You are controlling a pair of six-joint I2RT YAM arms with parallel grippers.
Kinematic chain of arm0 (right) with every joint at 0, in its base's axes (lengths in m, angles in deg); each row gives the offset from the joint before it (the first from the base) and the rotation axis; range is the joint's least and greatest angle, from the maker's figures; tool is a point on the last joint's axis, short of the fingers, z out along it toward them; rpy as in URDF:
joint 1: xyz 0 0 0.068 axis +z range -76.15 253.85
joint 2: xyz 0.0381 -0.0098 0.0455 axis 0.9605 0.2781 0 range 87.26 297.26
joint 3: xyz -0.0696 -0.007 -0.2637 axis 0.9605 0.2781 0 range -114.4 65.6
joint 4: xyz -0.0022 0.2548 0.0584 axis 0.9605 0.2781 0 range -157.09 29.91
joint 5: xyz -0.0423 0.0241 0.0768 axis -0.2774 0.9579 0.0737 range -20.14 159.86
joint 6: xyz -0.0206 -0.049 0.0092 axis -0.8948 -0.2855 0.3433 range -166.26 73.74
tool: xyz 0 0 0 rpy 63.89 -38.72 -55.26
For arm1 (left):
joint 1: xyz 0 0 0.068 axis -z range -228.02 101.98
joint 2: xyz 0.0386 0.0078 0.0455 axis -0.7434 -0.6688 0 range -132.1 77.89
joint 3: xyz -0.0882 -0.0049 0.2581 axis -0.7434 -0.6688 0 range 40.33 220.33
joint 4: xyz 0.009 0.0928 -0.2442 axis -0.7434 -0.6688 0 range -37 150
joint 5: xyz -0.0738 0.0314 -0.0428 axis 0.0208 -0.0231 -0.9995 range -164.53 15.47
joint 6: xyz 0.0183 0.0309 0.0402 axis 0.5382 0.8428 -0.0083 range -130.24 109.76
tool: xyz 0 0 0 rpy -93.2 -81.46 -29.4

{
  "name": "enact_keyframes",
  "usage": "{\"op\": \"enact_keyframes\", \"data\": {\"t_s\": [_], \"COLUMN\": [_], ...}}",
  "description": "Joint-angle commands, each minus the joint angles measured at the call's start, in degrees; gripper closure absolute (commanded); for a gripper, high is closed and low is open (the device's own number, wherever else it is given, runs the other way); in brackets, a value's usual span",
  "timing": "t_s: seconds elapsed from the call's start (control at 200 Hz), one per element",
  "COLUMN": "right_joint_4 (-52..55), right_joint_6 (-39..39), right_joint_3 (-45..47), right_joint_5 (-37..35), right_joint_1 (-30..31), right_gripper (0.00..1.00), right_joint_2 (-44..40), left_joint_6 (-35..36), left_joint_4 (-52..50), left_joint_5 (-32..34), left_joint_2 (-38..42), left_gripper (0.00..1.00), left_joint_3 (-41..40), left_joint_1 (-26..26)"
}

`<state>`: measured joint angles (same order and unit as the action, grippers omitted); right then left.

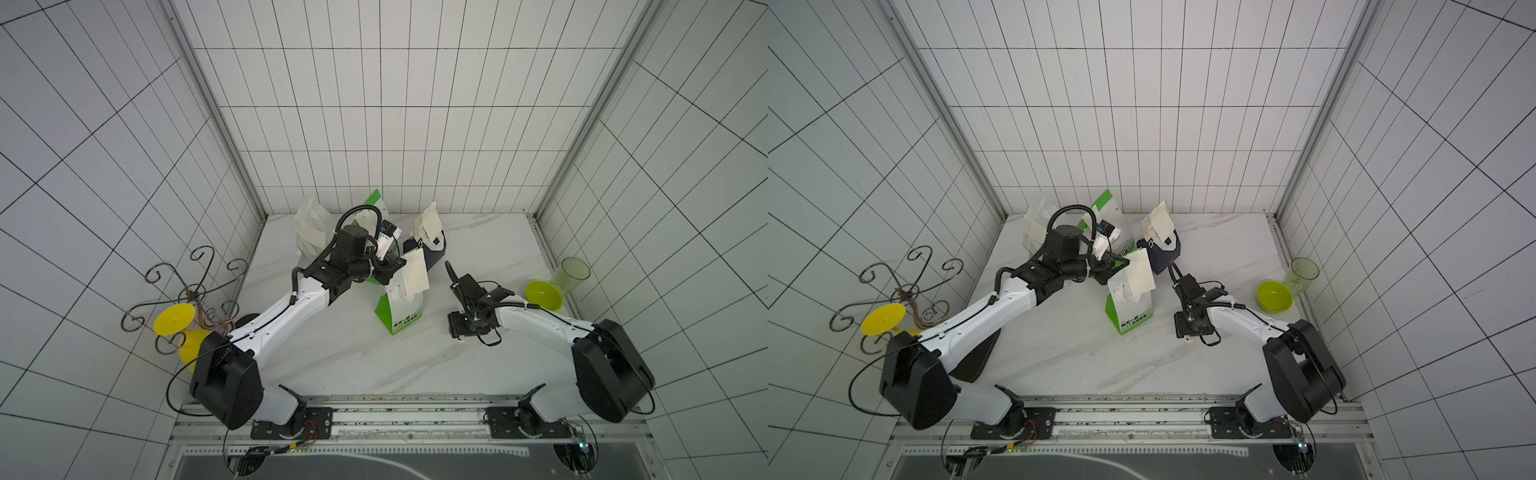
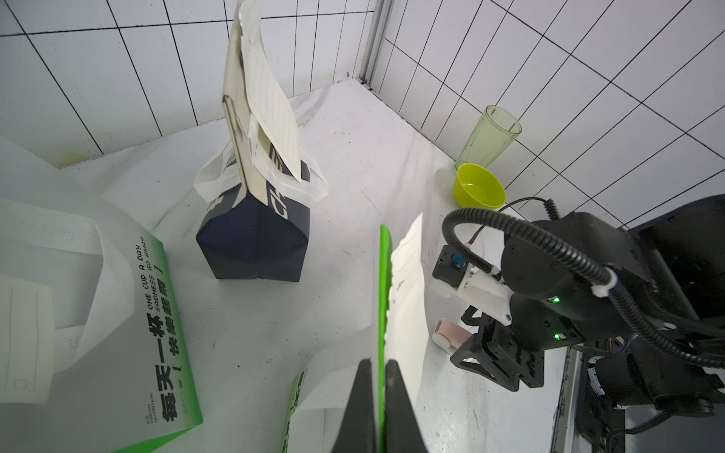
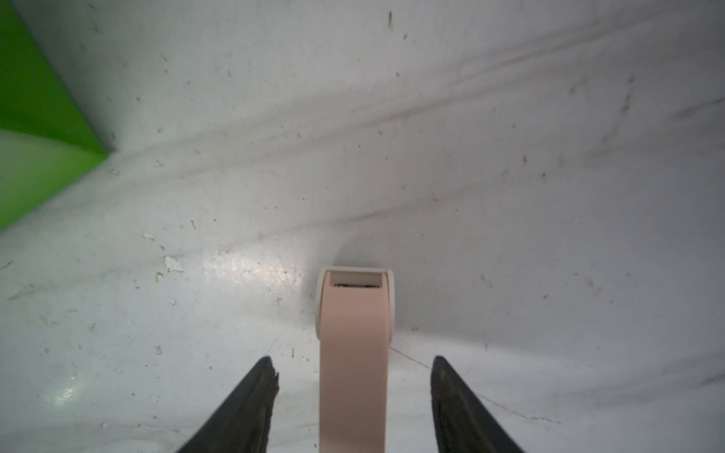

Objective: Staple the receipts to the bags
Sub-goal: Pick up the stapler from the center of the board, then place the stapler in the takeout bag.

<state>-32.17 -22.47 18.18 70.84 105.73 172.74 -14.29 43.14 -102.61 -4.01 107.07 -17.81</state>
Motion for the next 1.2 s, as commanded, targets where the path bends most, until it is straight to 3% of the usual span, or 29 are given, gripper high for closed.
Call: {"op": "enact_keyframes", "data": {"t_s": [0.0,0.35,0.505,0.64,0.84,1.009,1.199], "right_joint_4": [1.77,0.77,-0.5,-1.77,-4.36,-16.8,-43.66], "right_joint_6": [0.48,-1.38,-1.83,-1.81,-3.14,-3.22,-7.23], "right_joint_3": [-2.94,-6.41,-6.88,-7.03,-6.87,-7.19,-4.64], "right_joint_5": [-0.66,-0.45,0.14,-1.07,-5.98,-5.3,-8.6], "right_joint_1": [-0.49,-1.58,-1.51,-1.47,-1.35,0.78,9.34], "right_gripper": [0.39,0.56,0.76,0.9,1.0,1.0,1.0], "right_joint_2": [2.23,8.54,8.47,4.04,-10.97,-22.88,-27.74], "left_joint_6": [0.65,0.63,0.88,0.88,-0.07,-1.45,-3.2], "left_joint_4": [0.07,0.34,0.15,-0.17,0.12,0.55,0.6], "left_joint_5": [0.1,-0.67,-0.49,-0.35,-0.49,-0.32,-1.3], "left_joint_2": [1.05,0.74,0.52,0.43,0.37,0.82,0.04], "left_gripper": [1.0,1.0,1.0,1.0,1.0,1.0,1.0], "left_joint_3": [1.22,1.26,1.29,1.3,1.46,1.44,2.03], "left_joint_1": [0.03,-0.03,-0.06,-0.03,0.07,0.08,0.01]}}
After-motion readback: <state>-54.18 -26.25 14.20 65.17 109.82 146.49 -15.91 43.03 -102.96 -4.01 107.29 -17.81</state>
